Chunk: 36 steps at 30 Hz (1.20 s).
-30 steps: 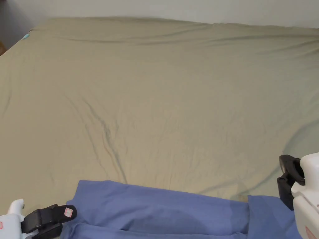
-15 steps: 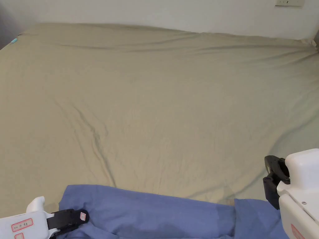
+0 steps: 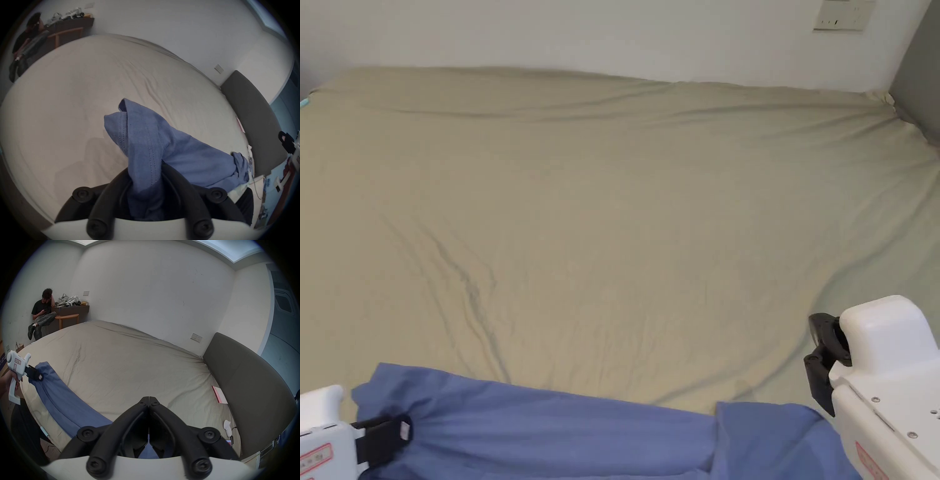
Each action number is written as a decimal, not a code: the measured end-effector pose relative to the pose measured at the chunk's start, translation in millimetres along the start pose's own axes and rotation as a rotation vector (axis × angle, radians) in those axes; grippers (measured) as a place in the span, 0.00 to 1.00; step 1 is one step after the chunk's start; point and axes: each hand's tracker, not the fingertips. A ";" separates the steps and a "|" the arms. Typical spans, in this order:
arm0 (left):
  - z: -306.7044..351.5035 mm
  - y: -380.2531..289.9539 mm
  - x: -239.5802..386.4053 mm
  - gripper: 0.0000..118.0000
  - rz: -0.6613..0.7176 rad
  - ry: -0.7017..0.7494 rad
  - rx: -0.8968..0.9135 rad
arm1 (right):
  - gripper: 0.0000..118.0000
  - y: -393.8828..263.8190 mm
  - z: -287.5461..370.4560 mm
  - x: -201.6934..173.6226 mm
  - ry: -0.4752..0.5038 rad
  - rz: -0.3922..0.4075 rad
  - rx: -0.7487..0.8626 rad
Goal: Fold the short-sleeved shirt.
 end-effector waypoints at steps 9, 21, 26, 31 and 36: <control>51.5 13.7 -7.2 0.08 0.019 0.095 0.077 | 0.01 2.3 3.4 2.7 -0.011 -0.007 0.011; 18.8 2.4 131.8 0.08 -0.217 -0.008 0.026 | 0.01 2.5 16.5 3.6 0.002 0.002 0.024; -25.2 -19.7 176.8 0.08 -0.294 -0.011 -0.068 | 0.01 -5.1 18.9 13.5 -0.009 -0.016 0.012; -71.3 -46.2 204.5 0.43 -0.366 0.061 -0.172 | 0.01 -11.5 16.7 22.1 -0.019 -0.034 -0.002; -80.3 -64.8 218.1 0.91 -0.293 -0.169 -0.266 | 0.01 -14.1 15.7 22.9 -0.019 -0.027 -0.022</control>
